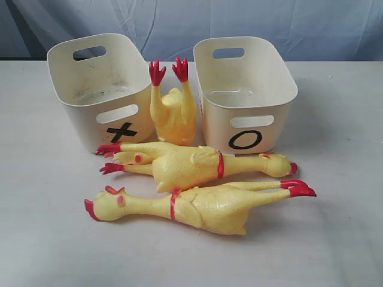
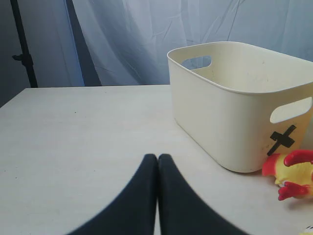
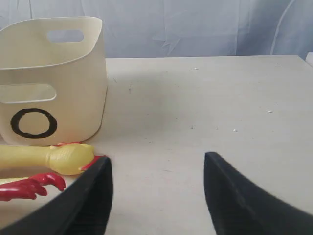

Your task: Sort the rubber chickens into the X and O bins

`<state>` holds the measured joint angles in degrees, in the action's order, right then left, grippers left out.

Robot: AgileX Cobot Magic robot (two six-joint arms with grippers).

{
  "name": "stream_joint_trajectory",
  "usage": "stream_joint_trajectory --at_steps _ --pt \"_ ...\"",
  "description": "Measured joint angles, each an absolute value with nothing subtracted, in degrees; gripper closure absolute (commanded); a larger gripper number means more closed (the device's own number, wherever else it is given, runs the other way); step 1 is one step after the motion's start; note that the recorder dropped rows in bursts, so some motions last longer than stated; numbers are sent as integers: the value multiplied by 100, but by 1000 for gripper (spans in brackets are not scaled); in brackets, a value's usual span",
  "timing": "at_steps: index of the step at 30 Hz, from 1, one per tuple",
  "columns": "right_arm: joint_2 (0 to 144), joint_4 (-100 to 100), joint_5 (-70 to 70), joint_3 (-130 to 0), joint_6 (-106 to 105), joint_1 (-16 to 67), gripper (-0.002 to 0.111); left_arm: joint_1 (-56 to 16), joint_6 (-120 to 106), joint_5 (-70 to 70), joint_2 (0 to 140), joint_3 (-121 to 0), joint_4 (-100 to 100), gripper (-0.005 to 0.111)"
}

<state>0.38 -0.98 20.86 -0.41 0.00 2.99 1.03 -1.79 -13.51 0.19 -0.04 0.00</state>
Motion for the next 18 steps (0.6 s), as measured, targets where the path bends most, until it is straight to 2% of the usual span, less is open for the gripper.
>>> stream_joint_trajectory --at_steps 13,18 --pt "38 -69 1990 -41 0 299 55 103 -179 -1351 19 -4 0 107" --pt "38 594 -253 -12 0 299 55 103 -179 -1351 19 -4 0 107"
